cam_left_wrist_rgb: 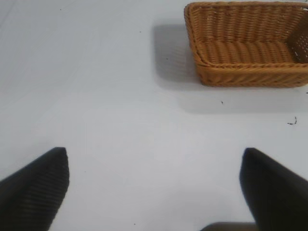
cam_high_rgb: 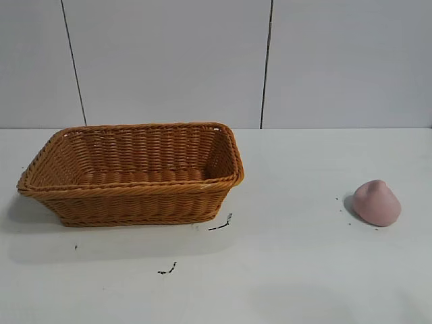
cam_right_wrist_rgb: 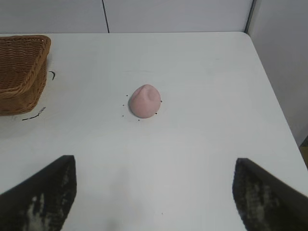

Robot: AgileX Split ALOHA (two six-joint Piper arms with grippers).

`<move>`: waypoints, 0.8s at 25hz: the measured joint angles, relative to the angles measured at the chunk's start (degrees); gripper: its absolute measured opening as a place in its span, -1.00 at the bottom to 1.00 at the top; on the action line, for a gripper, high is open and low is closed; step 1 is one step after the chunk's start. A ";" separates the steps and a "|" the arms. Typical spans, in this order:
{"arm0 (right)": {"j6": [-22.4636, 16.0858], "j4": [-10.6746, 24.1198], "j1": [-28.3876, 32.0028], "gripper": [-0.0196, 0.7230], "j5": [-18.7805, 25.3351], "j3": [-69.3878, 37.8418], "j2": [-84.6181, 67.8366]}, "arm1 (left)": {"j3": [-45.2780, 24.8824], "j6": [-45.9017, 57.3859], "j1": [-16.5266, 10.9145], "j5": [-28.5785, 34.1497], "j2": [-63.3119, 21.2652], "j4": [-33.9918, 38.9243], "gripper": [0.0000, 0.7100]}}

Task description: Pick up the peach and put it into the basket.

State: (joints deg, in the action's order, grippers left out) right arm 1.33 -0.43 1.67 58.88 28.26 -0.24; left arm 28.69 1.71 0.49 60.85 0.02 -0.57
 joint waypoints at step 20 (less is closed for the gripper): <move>0.00 -0.07 0.00 0.91 -0.79 5.53 13.11 | 0.00 0.00 0.00 0.00 0.00 0.00 0.95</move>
State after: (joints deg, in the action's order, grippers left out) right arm 1.33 -0.50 1.67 58.09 33.79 12.87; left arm 28.69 1.71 0.49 60.85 0.02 -0.57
